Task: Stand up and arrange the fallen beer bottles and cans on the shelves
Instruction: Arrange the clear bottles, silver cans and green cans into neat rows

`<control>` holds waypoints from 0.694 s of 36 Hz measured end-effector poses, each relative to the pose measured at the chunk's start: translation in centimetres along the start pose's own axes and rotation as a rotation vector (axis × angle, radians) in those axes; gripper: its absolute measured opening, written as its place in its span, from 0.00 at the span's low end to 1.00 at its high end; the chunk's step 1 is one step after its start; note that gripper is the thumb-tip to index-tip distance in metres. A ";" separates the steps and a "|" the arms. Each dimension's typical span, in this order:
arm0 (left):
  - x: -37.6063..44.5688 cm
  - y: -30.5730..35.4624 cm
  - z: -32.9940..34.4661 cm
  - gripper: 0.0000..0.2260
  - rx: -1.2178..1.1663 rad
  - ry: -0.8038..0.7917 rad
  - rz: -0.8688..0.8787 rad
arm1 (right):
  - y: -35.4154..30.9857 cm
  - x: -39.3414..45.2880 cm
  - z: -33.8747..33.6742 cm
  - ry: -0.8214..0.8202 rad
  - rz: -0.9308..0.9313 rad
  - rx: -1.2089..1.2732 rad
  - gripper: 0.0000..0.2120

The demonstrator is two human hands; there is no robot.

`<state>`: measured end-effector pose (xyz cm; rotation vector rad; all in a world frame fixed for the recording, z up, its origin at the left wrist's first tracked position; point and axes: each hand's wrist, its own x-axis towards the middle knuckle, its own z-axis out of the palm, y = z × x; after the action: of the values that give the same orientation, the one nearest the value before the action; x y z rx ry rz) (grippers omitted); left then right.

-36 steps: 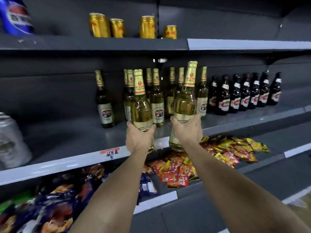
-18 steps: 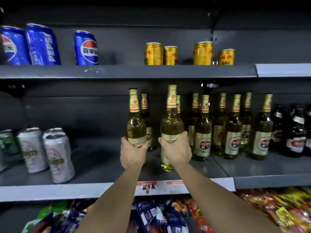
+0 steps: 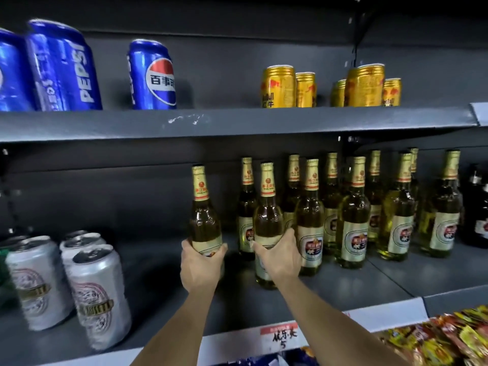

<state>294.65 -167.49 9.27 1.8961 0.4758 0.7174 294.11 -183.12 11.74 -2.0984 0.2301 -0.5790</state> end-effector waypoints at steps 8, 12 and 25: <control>0.0 -0.4 0.2 0.34 -0.015 -0.030 0.031 | 2.0 -0.5 0.9 -0.028 -0.046 0.030 0.44; 0.0 -1.4 0.4 0.37 -0.099 -0.067 0.053 | 3.6 -1.4 1.3 -0.104 -0.023 -0.099 0.52; -0.8 -3.4 0.4 0.41 -0.056 -0.115 0.045 | 4.7 -0.4 2.2 -0.133 -0.073 -0.112 0.38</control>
<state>294.31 -166.82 5.80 1.8890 0.3388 0.6401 295.06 -183.98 6.73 -2.2521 0.1124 -0.4767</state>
